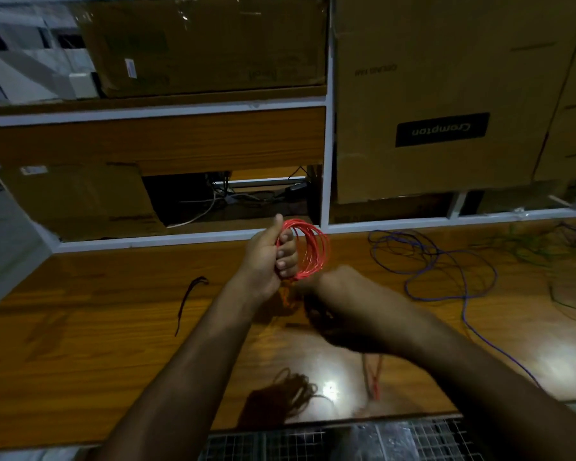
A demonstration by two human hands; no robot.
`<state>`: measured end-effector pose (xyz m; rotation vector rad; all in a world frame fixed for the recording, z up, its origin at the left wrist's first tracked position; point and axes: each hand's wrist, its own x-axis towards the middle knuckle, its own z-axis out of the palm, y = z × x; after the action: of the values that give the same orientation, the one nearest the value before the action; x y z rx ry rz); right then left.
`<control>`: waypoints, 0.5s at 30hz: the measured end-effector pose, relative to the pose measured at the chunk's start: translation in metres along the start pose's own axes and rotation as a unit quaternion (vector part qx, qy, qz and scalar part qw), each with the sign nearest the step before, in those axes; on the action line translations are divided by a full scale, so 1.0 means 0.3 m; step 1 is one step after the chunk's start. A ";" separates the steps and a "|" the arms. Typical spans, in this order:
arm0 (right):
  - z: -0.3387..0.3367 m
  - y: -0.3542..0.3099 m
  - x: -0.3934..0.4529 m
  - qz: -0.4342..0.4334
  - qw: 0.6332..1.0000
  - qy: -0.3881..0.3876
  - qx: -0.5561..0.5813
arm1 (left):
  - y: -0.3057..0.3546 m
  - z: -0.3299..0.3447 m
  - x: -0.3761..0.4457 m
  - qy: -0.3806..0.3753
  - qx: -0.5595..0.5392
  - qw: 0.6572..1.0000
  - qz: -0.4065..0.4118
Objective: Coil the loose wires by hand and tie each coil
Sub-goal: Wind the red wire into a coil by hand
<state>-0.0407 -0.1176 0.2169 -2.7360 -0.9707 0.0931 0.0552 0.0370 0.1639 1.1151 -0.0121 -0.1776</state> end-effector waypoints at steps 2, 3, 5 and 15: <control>-0.057 0.008 0.020 -0.023 1.000 0.018 -0.002 | -0.013 -0.002 -0.011 0.013 0.032 0.999 -0.004; -0.081 0.019 0.033 -0.032 0.998 0.049 -0.011 | -0.016 -0.001 -0.020 0.021 0.047 0.999 -0.006; -0.108 0.053 0.063 -0.044 0.991 0.119 -0.031 | -0.016 0.013 -0.050 0.031 0.047 0.998 -0.008; -0.133 0.194 0.155 0.001 0.949 0.283 -0.140 | 0.002 0.027 -0.071 -0.106 -0.017 0.991 -0.084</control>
<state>0.0368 -0.1401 0.2423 -2.7393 -0.8539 -0.8419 0.0335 0.0333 0.1697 1.0591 -0.1052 -0.4454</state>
